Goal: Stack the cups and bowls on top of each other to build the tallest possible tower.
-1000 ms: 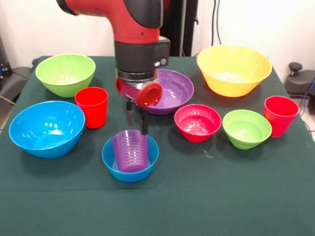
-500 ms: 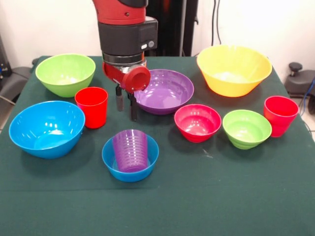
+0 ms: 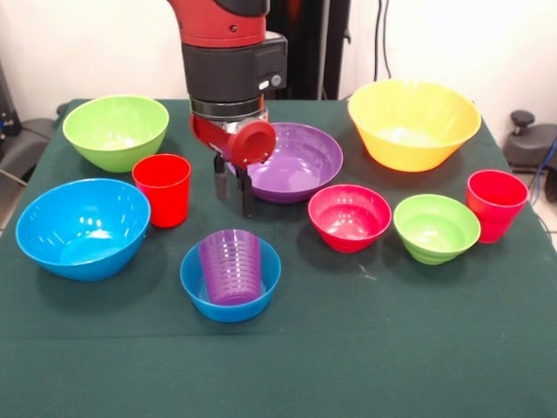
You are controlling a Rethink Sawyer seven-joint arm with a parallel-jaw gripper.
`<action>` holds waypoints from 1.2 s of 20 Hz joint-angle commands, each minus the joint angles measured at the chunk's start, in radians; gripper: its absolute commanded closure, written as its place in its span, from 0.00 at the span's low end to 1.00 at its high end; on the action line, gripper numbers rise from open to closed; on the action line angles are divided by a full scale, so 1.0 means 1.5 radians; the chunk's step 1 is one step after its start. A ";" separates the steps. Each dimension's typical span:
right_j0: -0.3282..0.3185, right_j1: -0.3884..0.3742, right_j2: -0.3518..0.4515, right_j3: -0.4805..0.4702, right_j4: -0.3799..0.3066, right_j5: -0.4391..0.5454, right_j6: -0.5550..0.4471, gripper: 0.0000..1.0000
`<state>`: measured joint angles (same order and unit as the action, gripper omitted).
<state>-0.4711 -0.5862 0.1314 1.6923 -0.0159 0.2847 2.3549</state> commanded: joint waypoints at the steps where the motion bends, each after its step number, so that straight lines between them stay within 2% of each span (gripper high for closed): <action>1: 0.012 0.052 0.054 -0.003 -0.044 -0.049 0.000 0.00; 11: 0.020 0.094 0.036 -0.018 -0.063 -0.124 0.007 0.00; 18: -0.003 0.147 0.049 -0.061 -0.088 -0.187 -0.003 0.00; 24: 0.007 0.145 0.042 -0.058 -0.083 -0.199 0.014 0.00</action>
<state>-0.4686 -0.4541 0.1353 1.6808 -0.0784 0.0483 2.3549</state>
